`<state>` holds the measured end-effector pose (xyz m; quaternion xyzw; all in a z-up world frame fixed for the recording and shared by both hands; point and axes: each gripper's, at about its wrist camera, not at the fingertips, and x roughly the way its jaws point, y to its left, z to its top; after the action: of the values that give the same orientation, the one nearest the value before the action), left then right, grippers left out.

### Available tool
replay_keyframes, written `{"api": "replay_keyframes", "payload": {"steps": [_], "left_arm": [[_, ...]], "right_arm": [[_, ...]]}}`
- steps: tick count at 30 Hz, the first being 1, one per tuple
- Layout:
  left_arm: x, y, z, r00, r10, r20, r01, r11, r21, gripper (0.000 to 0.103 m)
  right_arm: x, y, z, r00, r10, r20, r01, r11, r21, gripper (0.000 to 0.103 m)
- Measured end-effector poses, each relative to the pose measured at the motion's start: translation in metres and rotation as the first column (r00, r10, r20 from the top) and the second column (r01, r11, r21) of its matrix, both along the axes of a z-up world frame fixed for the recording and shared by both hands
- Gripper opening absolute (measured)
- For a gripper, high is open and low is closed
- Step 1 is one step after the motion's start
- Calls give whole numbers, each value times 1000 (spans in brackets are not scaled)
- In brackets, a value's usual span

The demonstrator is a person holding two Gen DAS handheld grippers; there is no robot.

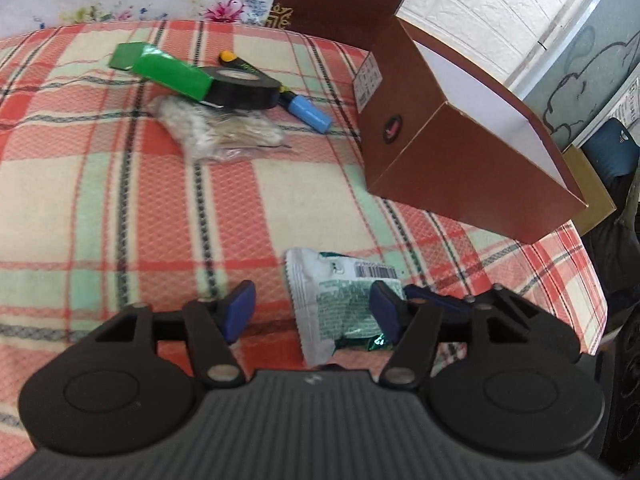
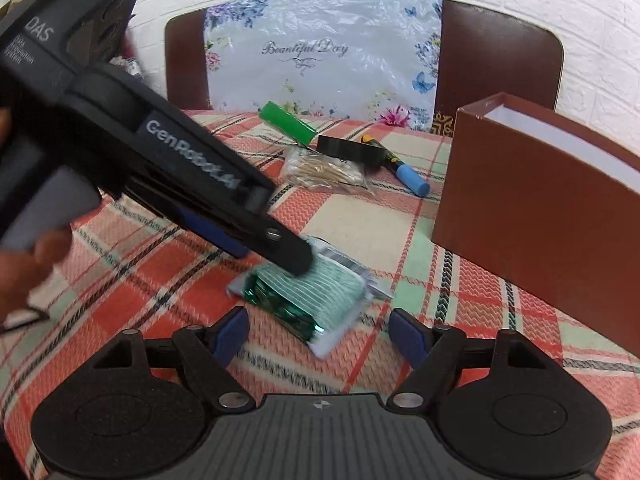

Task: Organize objects
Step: 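Grasp the green-and-white snack packet with the left gripper and lift it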

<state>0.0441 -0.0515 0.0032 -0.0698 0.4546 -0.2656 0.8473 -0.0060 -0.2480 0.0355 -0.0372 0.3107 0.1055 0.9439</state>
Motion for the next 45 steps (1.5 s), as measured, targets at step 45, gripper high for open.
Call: {"api": "replay_keyframes", "payload": {"steps": [45], "left_arm": [[-45,-207,5,911,-413,18,405,901,155,52]], "right_arm": [[-102,-148,-12,933,-349,90,335,932,142,44]]}}
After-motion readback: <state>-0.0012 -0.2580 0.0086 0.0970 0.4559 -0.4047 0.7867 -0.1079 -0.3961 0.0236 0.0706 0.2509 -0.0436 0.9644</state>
